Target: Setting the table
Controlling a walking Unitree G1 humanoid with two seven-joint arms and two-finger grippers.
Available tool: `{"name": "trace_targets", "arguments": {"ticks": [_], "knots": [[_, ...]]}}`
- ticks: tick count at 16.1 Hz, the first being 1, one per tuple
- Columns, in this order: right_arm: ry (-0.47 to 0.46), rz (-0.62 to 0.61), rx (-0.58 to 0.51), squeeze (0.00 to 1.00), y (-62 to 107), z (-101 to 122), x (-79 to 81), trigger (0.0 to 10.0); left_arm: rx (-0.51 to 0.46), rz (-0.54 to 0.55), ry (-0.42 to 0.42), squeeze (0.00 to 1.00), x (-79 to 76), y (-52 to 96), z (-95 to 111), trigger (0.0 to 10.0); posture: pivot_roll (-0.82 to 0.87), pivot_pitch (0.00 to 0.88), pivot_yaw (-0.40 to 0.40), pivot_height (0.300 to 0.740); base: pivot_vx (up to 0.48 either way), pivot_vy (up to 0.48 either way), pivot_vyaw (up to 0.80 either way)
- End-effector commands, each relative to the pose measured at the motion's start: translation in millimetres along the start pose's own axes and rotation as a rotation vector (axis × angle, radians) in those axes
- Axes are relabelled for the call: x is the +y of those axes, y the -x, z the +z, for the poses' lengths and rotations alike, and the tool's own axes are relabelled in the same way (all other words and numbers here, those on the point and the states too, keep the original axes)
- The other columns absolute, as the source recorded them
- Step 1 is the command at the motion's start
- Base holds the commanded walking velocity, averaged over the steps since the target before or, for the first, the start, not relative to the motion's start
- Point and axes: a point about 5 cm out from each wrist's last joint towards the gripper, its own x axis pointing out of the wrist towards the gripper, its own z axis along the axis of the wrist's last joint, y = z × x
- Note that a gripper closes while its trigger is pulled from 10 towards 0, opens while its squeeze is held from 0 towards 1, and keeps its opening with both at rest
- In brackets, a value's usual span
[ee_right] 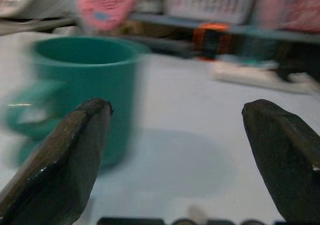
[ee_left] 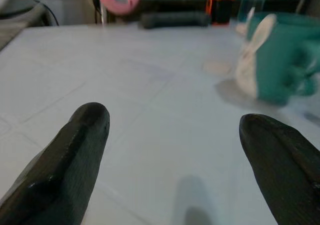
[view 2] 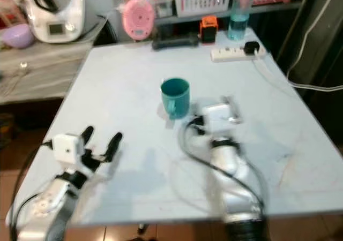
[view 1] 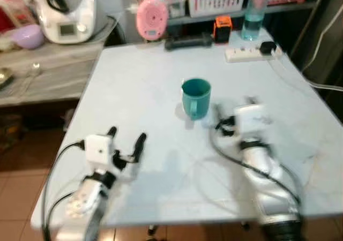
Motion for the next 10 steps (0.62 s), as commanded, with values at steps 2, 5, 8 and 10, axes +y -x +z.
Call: {"name": "trace_targets", "arguments": {"ticks": [2, 5, 8, 10], "knots": [[-0.027, 0.088, -0.041, 0.00, 0.1, 9.6, 17.6, 10.0, 0.018, -0.083, -0.056, 0.00, -0.5, 3.8, 0.2, 10.0, -0.12, 0.128, 0.138, 0.740, 0.000, 0.000, 0.00], [-0.025, 0.097, -0.037, 0.00, 6.2, 8.5, 17.0, 10.0, 0.024, -0.087, -0.069, 0.00, 4.3, 6.4, 1.2, 10.0, -0.12, 0.137, 0.144, 0.740, 0.000, 0.000, 0.00], [-0.035, 0.099, -0.010, 0.00, 14.7, 1.3, 16.0, 10.0, 0.035, -0.107, -0.075, 0.00, 3.9, 10.3, 1.4, 10.0, -0.11, 0.152, 0.156, 0.740, 0.000, 0.000, 0.00], [-0.058, 0.117, -0.019, 0.00, 12.2, 4.8, 26.1, 10.0, 0.047, -0.179, -0.090, 0.00, -0.8, 13.1, 1.8, 10.0, -0.10, 0.161, 0.169, 0.740, 0.000, 0.000, 0.00]]}}
